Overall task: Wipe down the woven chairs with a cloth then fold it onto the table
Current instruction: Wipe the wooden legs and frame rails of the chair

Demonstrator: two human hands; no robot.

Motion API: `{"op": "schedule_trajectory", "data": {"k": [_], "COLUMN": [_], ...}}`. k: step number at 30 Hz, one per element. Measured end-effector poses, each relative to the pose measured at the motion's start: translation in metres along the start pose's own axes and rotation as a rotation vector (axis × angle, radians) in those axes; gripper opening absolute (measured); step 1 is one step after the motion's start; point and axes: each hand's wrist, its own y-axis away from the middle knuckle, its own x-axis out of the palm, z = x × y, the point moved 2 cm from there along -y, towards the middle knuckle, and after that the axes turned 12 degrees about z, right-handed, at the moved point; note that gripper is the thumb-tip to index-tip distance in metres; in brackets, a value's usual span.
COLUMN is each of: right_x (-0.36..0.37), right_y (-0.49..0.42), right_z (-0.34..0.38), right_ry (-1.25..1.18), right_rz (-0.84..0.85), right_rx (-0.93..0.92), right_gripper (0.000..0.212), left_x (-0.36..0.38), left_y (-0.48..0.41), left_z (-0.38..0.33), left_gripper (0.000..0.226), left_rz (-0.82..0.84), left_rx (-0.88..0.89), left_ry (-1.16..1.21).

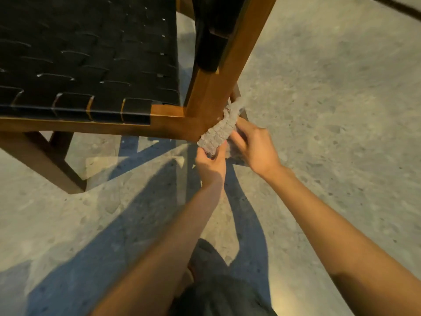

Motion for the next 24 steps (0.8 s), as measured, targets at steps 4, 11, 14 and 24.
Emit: {"op": "schedule_trajectory", "data": {"k": [4, 11, 14, 24], "right_x": [0.011, 0.026, 0.026, 0.03], "right_y": [0.014, 0.045, 0.057, 0.072], "right_z": [-0.028, -0.087, -0.116, -0.157], "right_ry": [-0.058, -0.109, -0.038, -0.038], "right_rz": [-0.026, -0.085, -0.063, 0.032], "right_rx": [-0.003, 0.201, 0.278, 0.521], "right_gripper": [0.024, 0.033, 0.033, 0.024], "left_x": [0.013, 0.046, 0.062, 0.083], "left_y": [-0.017, -0.041, -0.047, -0.053], "left_z": [0.029, 0.082, 0.099, 0.116], "left_gripper": [0.035, 0.038, 0.041, 0.048], "left_rz": [0.094, 0.26, 0.309, 0.461], "left_rx": [0.052, -0.005, -0.077, -0.273], "left_ry": [0.005, -0.147, -0.206, -0.089]}}
